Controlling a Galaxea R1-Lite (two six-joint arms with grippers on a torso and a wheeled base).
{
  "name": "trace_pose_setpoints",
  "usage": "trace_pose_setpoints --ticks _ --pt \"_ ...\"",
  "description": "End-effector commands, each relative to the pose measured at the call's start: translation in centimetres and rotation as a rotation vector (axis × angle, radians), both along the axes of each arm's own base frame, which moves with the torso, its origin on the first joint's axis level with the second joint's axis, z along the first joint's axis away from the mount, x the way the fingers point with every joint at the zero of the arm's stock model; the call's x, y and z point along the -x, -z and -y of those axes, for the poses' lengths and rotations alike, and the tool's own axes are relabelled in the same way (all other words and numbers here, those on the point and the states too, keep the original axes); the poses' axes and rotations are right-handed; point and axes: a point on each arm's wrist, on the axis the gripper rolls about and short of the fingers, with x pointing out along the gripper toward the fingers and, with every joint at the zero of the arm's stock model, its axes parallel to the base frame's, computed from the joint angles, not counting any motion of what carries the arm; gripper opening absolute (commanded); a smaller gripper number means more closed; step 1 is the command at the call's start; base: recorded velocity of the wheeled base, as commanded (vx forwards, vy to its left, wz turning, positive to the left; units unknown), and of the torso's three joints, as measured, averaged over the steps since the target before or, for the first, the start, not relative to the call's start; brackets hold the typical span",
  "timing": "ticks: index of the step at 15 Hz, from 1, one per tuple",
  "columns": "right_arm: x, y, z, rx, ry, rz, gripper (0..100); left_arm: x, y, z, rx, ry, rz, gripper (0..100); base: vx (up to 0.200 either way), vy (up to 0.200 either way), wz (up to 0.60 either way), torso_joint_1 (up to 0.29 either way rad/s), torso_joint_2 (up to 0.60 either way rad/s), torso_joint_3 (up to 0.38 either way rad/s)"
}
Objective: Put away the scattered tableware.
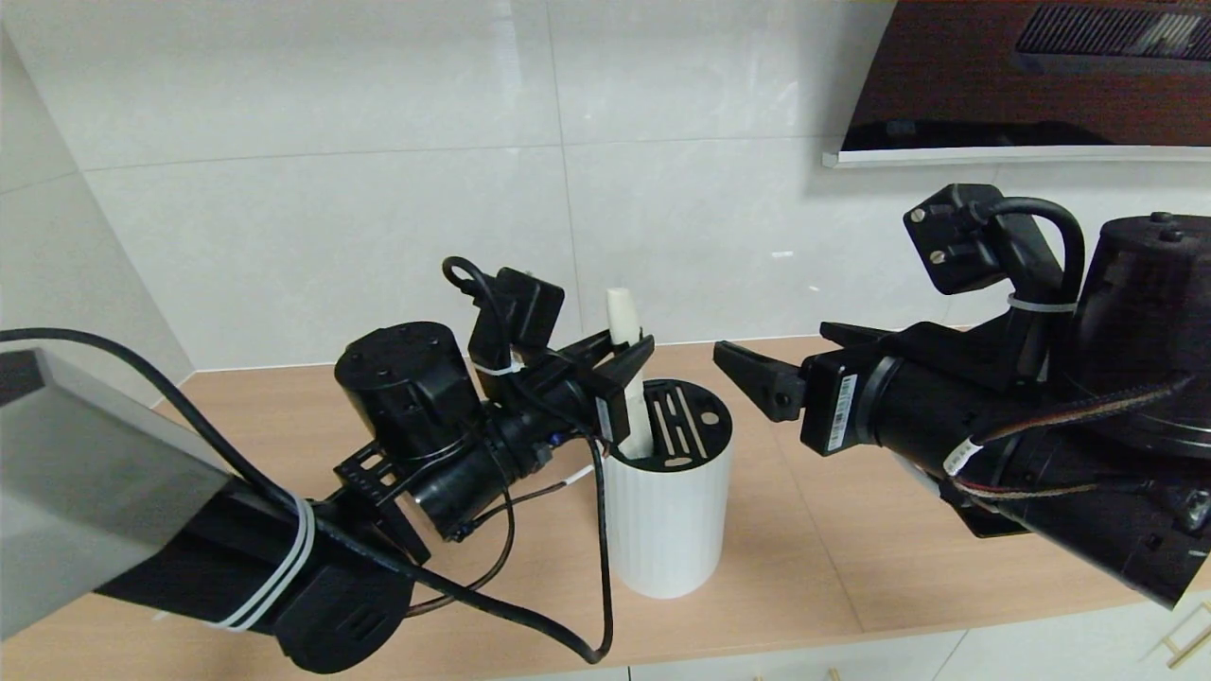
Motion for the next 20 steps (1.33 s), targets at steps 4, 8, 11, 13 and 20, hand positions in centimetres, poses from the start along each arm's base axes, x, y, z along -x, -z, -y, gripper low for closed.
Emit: trace_pose_setpoints --ticks 4,8,11,13,20 --pt "-0.1 0.2 -0.1 0.004 0.0 -0.004 100 -0.6 2.2 1.1 -0.032 0.016 -0.046 0 0.0 0.0 0.0 0.0 0.0 0.0" --pt "-0.1 0.2 -0.1 0.005 0.0 -0.005 100 -0.8 2.8 1.3 -0.041 0.016 -0.061 0 0.0 0.0 0.0 0.0 0.0 0.0" --pt "-0.1 0.2 -0.1 0.005 0.0 -0.005 100 -0.8 2.8 1.3 -0.039 0.015 -0.063 0 0.0 0.0 0.0 0.0 0.0 0.0" --pt "-0.1 0.1 -0.1 0.003 0.0 -0.003 100 -0.8 2.5 1.3 -0.032 0.011 -0.055 100 0.0 0.0 0.0 0.0 0.0 0.0" --pt "-0.1 0.1 -0.1 0.003 0.0 -0.003 100 -0.3 1.1 0.9 0.0 0.01 -0.016 100 0.0 0.0 0.0 0.0 0.0 0.0"
